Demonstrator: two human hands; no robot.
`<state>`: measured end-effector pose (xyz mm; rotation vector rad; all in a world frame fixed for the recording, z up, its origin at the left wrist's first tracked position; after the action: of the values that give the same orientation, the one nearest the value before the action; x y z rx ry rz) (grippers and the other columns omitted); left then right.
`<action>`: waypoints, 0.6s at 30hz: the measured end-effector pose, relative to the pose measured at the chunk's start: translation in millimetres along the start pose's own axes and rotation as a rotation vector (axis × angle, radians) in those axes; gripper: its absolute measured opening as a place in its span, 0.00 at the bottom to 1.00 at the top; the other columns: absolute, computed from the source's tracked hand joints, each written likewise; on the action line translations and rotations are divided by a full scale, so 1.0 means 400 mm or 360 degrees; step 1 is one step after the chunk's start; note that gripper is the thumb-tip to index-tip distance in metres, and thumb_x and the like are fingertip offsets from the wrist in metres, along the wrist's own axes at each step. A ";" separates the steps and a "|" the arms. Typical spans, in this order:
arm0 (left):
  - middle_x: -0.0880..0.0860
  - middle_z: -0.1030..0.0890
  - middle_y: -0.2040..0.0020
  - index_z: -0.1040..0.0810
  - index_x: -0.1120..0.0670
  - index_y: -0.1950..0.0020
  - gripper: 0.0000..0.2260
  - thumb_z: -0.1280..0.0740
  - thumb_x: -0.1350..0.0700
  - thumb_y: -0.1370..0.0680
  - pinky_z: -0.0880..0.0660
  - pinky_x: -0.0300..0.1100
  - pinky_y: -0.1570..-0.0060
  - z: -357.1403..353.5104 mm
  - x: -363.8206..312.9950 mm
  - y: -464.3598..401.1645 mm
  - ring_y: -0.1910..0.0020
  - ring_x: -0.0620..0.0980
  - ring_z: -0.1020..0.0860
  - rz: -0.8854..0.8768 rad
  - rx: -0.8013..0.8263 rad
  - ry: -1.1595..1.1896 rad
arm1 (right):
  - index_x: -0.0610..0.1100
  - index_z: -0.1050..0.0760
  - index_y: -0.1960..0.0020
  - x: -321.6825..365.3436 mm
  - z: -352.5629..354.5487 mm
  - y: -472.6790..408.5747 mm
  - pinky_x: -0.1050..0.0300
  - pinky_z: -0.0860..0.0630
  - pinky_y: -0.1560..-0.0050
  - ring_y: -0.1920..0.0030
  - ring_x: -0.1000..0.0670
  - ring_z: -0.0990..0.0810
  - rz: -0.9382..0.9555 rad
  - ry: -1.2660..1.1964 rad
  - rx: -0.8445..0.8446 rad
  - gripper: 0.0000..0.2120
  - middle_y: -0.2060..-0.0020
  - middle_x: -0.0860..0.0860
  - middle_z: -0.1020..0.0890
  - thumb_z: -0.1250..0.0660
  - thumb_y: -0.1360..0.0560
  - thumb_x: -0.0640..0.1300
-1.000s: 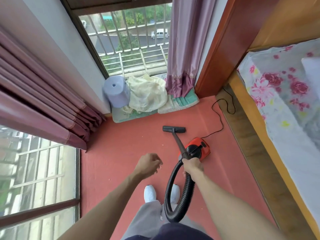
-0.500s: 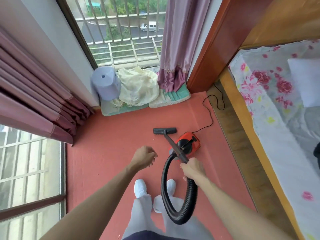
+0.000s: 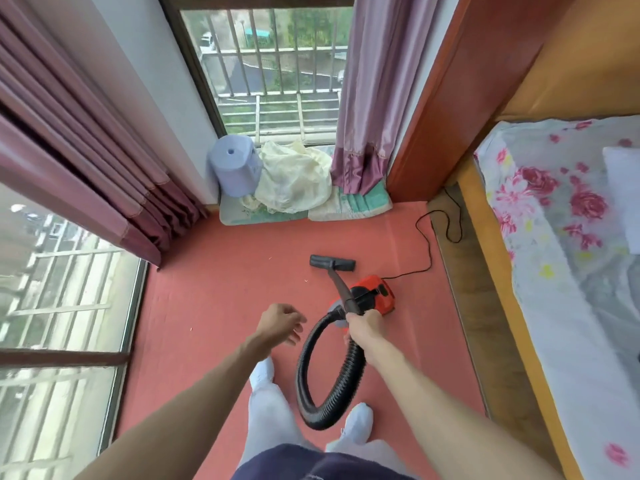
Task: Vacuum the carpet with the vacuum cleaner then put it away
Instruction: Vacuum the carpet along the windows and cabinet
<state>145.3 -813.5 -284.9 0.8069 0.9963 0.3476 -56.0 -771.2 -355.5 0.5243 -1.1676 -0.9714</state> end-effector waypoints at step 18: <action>0.55 0.22 0.64 0.20 0.63 0.54 0.11 0.43 0.66 0.24 0.22 0.42 0.69 -0.095 -0.157 -0.073 0.71 0.52 0.22 0.0037 -0.0124 0.0183 | 0.40 0.23 0.43 0.183 0.211 -0.081 0.53 0.20 0.49 0.49 0.42 0.16 0.0185 0.0985 -0.0169 0.14 0.51 0.42 0.15 0.37 0.25 0.46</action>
<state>77.8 -853.8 -279.4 0.7350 1.0745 0.4544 -140.7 -839.0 -313.5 0.6080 -0.5802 -0.6920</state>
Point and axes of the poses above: each hand's wrist, its own y-axis away from the middle knuckle, its own z-axis out of the back of the hand, x = y × z, the point moved 5 cm from there along -y, towards the middle knuckle
